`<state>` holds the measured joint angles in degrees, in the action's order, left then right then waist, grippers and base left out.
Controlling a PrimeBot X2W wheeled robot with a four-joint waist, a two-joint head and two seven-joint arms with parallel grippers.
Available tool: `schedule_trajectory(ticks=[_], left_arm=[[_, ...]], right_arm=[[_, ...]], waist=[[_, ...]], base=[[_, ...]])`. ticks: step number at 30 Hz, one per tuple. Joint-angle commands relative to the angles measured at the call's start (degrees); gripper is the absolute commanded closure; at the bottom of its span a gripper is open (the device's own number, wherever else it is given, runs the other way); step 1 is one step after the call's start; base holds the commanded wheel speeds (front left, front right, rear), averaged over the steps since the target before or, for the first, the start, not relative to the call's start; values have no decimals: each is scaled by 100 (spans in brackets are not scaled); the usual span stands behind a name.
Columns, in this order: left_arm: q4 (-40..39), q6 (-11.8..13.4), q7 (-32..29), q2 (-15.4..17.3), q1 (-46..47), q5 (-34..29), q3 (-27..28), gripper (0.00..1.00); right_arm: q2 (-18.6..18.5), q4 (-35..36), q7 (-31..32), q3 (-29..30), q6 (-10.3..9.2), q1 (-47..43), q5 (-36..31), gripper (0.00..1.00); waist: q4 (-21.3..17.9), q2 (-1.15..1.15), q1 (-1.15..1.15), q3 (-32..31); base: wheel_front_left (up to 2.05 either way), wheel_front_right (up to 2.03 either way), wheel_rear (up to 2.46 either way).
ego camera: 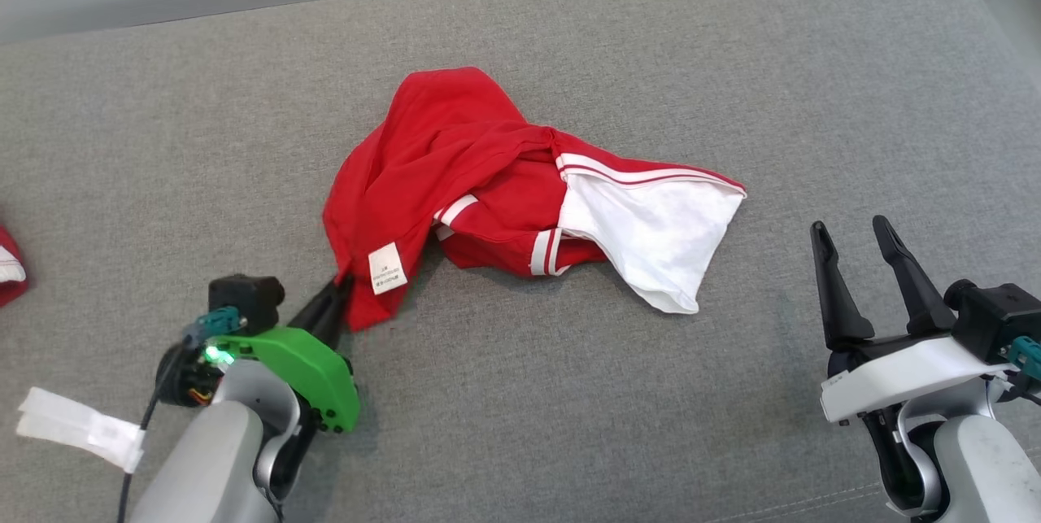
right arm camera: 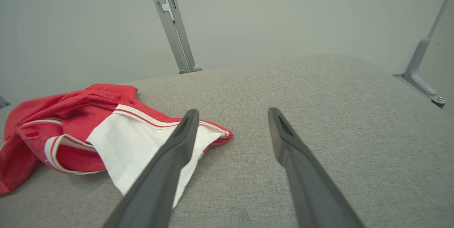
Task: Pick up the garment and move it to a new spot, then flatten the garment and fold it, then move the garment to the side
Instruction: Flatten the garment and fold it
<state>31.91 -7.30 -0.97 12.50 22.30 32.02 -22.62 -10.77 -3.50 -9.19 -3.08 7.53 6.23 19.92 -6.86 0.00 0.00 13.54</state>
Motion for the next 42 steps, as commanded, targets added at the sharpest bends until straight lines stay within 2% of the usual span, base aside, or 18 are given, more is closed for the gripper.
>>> schedule_trajectory(ticks=[1, 3, 5, 8, 15, 18, 22, 29, 30, 31, 32, 33, 42], left_arm=[[-105, 83, 384, 171, 223, -237, 35, 100], [-167, 159, 605, 212, 270, -340, 50, 100], [-331, 360, 1057, 337, 386, -620, 103, 100], [-690, 636, 1425, 517, 548, -1013, 142, 100], [-1678, 1060, 1590, 839, -108, -1803, -105, 100], [-1971, 1233, 1608, 850, -555, -2130, -294, 100], [-2104, 1251, 1614, 690, -936, -2477, -598, 100], [-1561, 964, 1606, 260, -1095, -2743, -1069, 100], [-1526, 946, 1604, 192, -1092, -2706, -1057, 93], [-1491, 943, 1603, 132, -1101, -2663, -1015, 67], [-1458, 938, 1603, 83, -1114, -2635, -980, 7], [-1457, 930, 1603, 26, -1121, -2619, -937, 0], [-2008, 970, 1603, -254, -1350, -2316, -239, 0]], right_arm=[[-9, -19, -39, 16, -8, 73, 50, 0], [-22, -27, -17, 19, -8, 66, 59, 0], [-31, -29, 2, 36, -8, 60, 78, 0], [-38, -32, 28, 71, -8, 26, 96, 0], [-48, -19, 91, 63, -8, -26, 138, 0], [-55, -1, 92, 125, -8, -80, 151, 0], [-77, 48, 140, 185, -8, -89, 138, 0], [-135, 146, 256, 230, -8, -5, 86, 0], [-140, 159, 265, 239, -8, -7, 81, 0], [-144, 180, 287, 250, -8, -11, 76, 0], [-149, 195, 295, 261, -8, -21, 72, 0], [-150, 215, 312, 272, -8, -34, 67, 0], [-45, 308, 290, 371, -8, -104, -3, 0]], waist=[[29, 0, 0, -14], [47, 0, 0, -21], [91, 0, 0, -40], [178, 0, 0, -80], [290, 0, 0, -93], [360, 0, 0, -41], [480, 0, 0, 33], [612, 0, 0, 59], [619, 0, 0, 53], [627, 0, 0, 50], [636, 0, 0, 46], [644, 0, 0, 46], [667, 0, 0, -35]], base=[[0, 0, 0], [0, 0, 0], [0, 0, 0], [0, 0, 0], [0, 0, 0], [0, 0, 0], [0, 0, 0], [0, 0, 0], [0, 0, 0], [0, 0, 0], [0, 0, 0], [0, 0, 0], [0, 0, 0]])
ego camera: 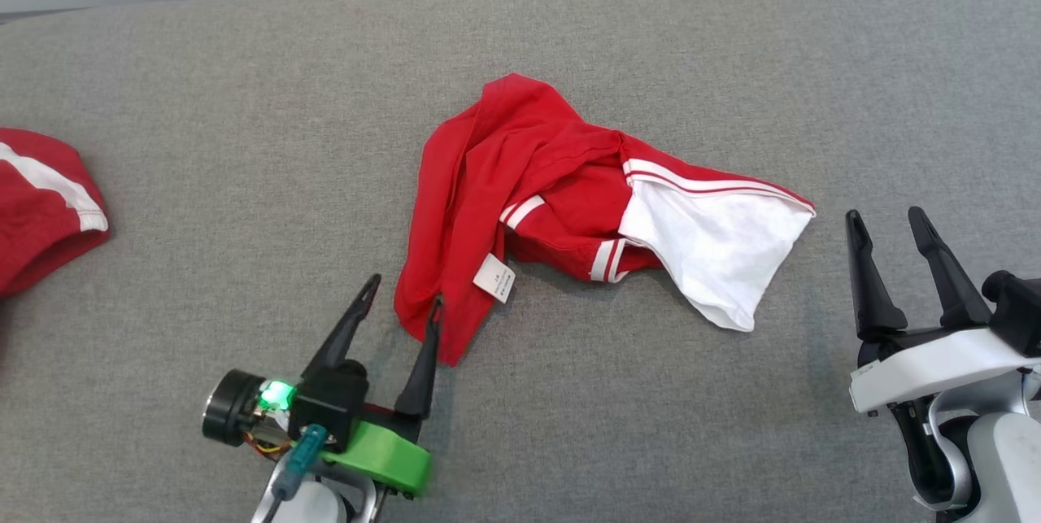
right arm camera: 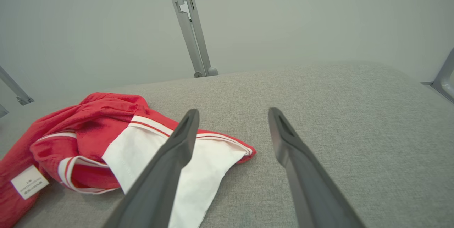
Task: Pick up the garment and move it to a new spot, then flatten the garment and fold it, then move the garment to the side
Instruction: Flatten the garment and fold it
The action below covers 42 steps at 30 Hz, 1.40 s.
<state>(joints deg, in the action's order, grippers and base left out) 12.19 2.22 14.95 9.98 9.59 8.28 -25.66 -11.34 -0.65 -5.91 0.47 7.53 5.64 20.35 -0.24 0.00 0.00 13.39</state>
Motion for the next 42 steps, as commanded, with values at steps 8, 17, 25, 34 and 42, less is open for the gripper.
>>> schedule_trajectory(ticks=[8, 17, 25, 34, 42], left_arm=[[-343, -18, 11, -243, -249, 560, 928, 0], [-369, 16, -65, -21, -434, 849, 1439, 0], [-603, 75, -375, 59, -866, 1032, 1465, 0], [-969, 190, -689, 140, -1269, 1115, 1449, 0], [-1121, 214, -879, 171, -1299, 1180, 1399, 0]], right_arm=[[94, -27, -141, 34, -8, -92, -151, 0], [120, -87, -84, -110, -8, -307, -231, 0], [73, -106, -11, -312, -8, -499, -199, 0], [54, 45, 73, -399, -8, -742, -232, 0], [74, 171, 116, -386, -8, -794, -226, 0]], waist=[[10, 0, 0, -239], [-31, 0, 0, -648], [-153, 0, 0, -990], [-250, 0, 0, -1260], [-250, 0, 0, -1249]], base=[[0, 0, 0], [0, 0, 0], [0, 0, 0], [0, 0, 0], [0, 0, 0]])
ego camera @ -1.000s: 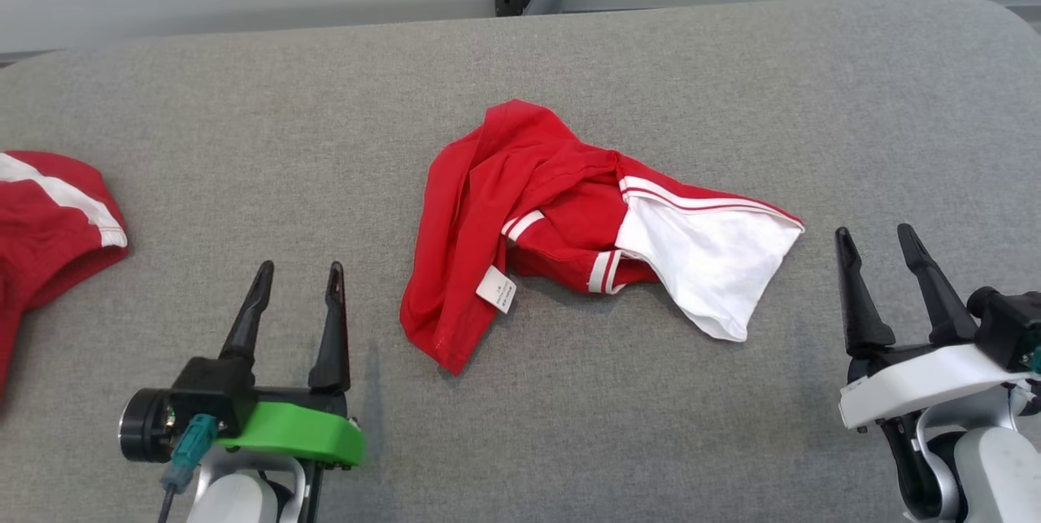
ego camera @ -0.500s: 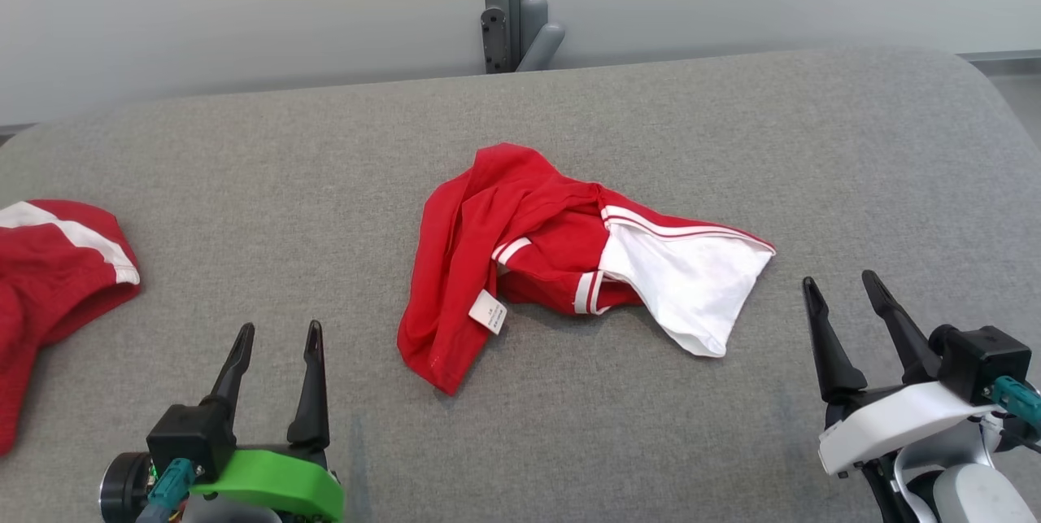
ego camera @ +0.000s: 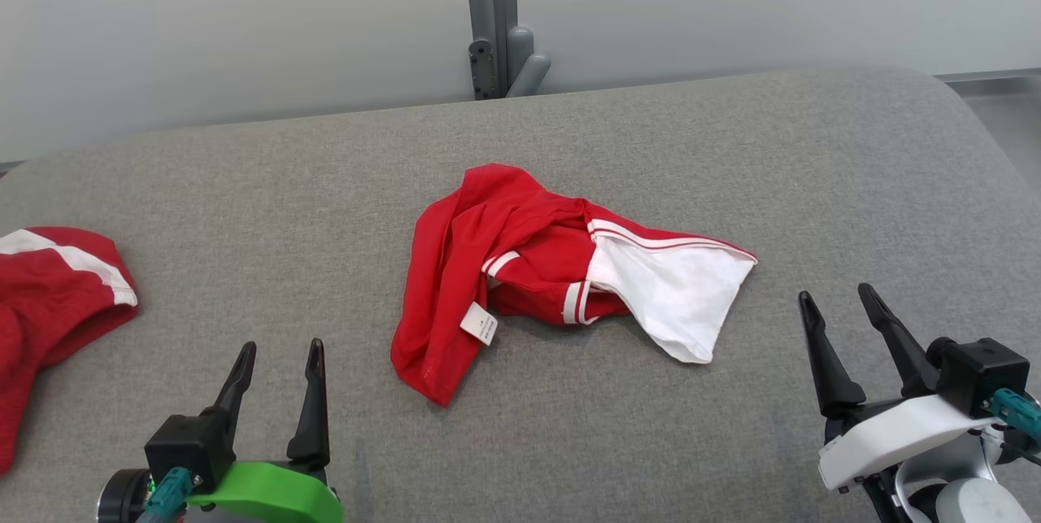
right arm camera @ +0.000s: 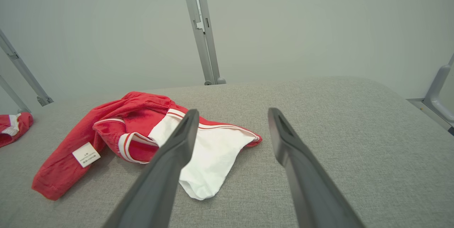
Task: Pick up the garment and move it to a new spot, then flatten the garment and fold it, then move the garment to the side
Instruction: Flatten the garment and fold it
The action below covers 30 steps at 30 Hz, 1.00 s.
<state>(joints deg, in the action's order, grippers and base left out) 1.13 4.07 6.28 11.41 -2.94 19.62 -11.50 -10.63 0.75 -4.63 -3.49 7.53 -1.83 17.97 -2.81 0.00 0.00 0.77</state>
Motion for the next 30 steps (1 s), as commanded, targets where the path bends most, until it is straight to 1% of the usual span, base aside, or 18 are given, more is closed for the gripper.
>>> schedule_trajectory(ticks=[1, 8, 16, 19, 22, 25, 30], left_arm=[[-19, 28, -23, 31, -27, 58, -20, 0], [12, -81, -101, 21, 137, 76, -132, 0], [308, -545, -575, -135, 496, 169, -739, 0], [544, -717, -767, -235, 638, 231, -977, 0], [840, -820, -914, -290, 782, 300, -1117, 0], [1207, -871, -991, -343, 923, 372, -1177, 0], [1662, -858, -896, -367, 1144, 427, -1120, 0]], right_arm=[[11, 33, -11, 19, -8, -51, 21, 0], [38, 38, -8, 27, -8, -1, 76, 0], [57, -22, 9, -65, -8, 99, 122, 0], [58, -51, -2, -125, -8, 135, 157, 0], [44, -72, -22, -174, -8, 197, 182, 0], [21, -107, -32, -215, -8, 234, 208, 0], [-13, -160, -56, -272, -8, 301, 258, 0]], waist=[[11, 0, 0, 21], [30, 0, 0, 86], [30, 0, 0, 202], [-13, 0, 0, 265], [-66, 0, 0, 350], [-117, 0, 0, 425], [-209, 0, 0, 516]], base=[[0, 0, 0], [0, 0, 0], [0, 0, 0], [0, 0, 0], [0, 0, 0], [0, 0, 0], [0, 0, 0]])
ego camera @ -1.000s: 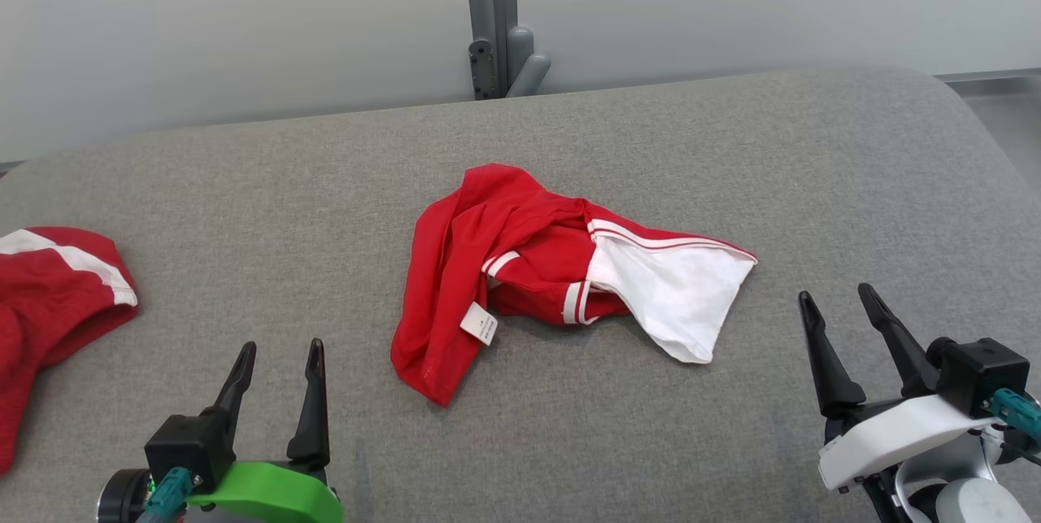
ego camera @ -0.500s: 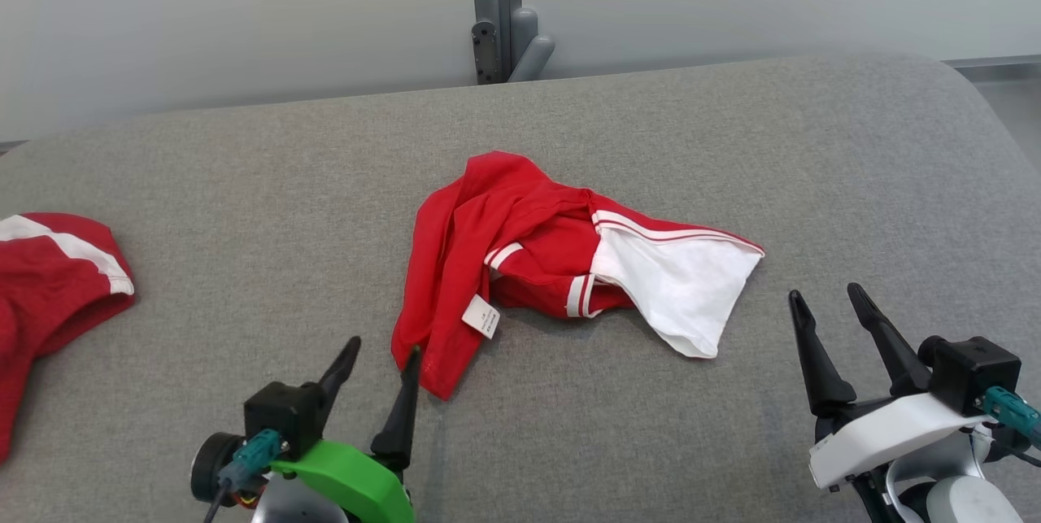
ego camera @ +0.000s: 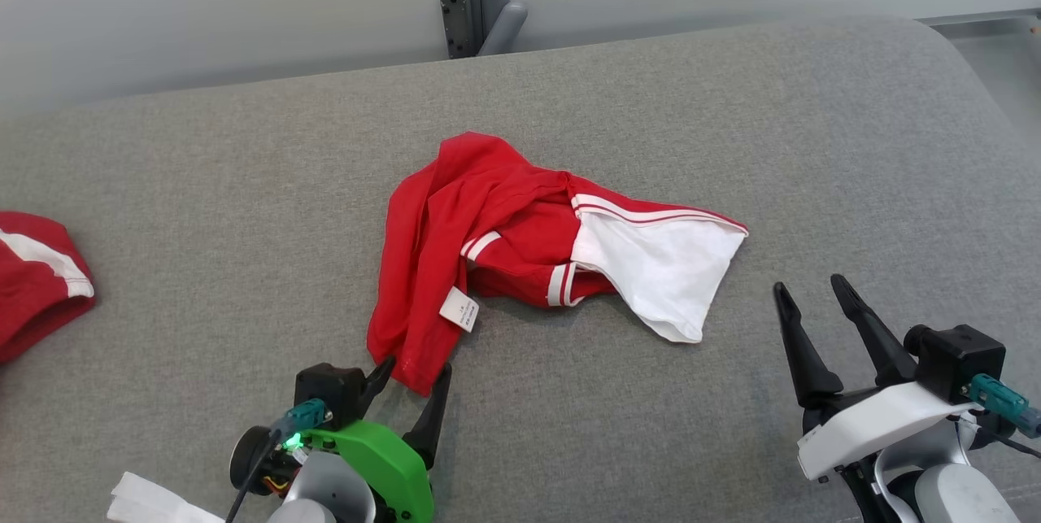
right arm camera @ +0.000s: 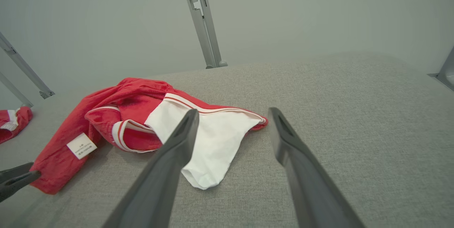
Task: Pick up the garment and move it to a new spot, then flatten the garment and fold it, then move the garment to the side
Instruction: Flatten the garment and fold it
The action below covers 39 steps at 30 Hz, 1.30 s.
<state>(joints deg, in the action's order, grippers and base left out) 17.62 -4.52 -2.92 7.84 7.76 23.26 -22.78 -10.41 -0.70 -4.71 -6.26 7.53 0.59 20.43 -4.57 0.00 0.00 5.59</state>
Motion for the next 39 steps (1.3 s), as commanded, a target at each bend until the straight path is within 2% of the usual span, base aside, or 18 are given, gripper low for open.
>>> schedule_trajectory(ticks=[1, 2, 3, 4, 5, 13, 20, 29, 35, 36, 37, 38, 39], left_arm=[[85, -2, 45, 3, 98, 49, 8, 0], [136, -6, 61, 7, 124, 52, 13, 14], [181, -14, 93, 8, 159, 47, 14, 42], [221, -24, 118, 12, 185, 43, 17, 63], [252, -31, 150, 16, 207, 48, 15, 100], [391, -24, 304, 48, 362, 14, -9, 100], [368, -71, 324, -2, 592, -13, -99, 100], [460, -148, 473, -73, 1045, -91, -339, 100], [596, -163, 634, -121, 1166, -40, -382, 100], [607, -165, 660, -123, 1182, -35, -385, 100], [615, -168, 694, -117, 1198, -36, -387, 100], [621, -168, 721, -104, 1202, -34, -381, 100], [623, -161, 760, -90, 1202, -32, -372, 100]], right_arm=[[-35, -26, -50, 9, -8, 60, 18, 0], [-36, -34, -51, 6, -8, 59, 26, 0], [-40, -39, -49, -2, -8, 61, 34, 0], [-47, -49, -50, -8, -8, 64, 38, 0], [-49, -60, -47, -9, -8, 63, 51, 0], [-142, -242, 142, -116, -7, 63, 6, 0], [-247, -552, 159, -444, -7, 208, 128, 0], [-389, -1351, -41, -945, -7, 821, 268, 0], [-486, -1824, -59, -1162, -7, 998, 194, 0], [-482, -1883, -83, -1184, -7, 1027, 205, 3], [-462, -1940, -96, -1204, -7, 1049, 245, 56], [-491, -1994, -117, -1217, -7, 1065, 188, 91], [-496, -2035, -148, -1227, -7, 1074, 169, 100]], waist=[[-42, 0, 0, 48], [-50, 0, 0, 62], [-58, 0, 0, 78], [-62, 0, 0, 89], [-63, 0, 0, 100], [-29, 0, 0, 185], [193, 0, 0, 420], [626, 0, 0, 931], [706, 0, 0, 1047], [705, 0, 0, 1057], [700, 0, 0, 1061], [690, 0, 0, 1064], [677, 0, 0, 1065]], base=[[0, 0, 0], [0, 0, 0], [0, 0, 0], [0, 0, 0], [0, 0, 0], [0, 0, 0], [0, 0, 0], [0, 0, 0], [0, 0, 0], [0, 0, 0], [0, 0, 0], [0, 0, 0], [0, 0, 0]])
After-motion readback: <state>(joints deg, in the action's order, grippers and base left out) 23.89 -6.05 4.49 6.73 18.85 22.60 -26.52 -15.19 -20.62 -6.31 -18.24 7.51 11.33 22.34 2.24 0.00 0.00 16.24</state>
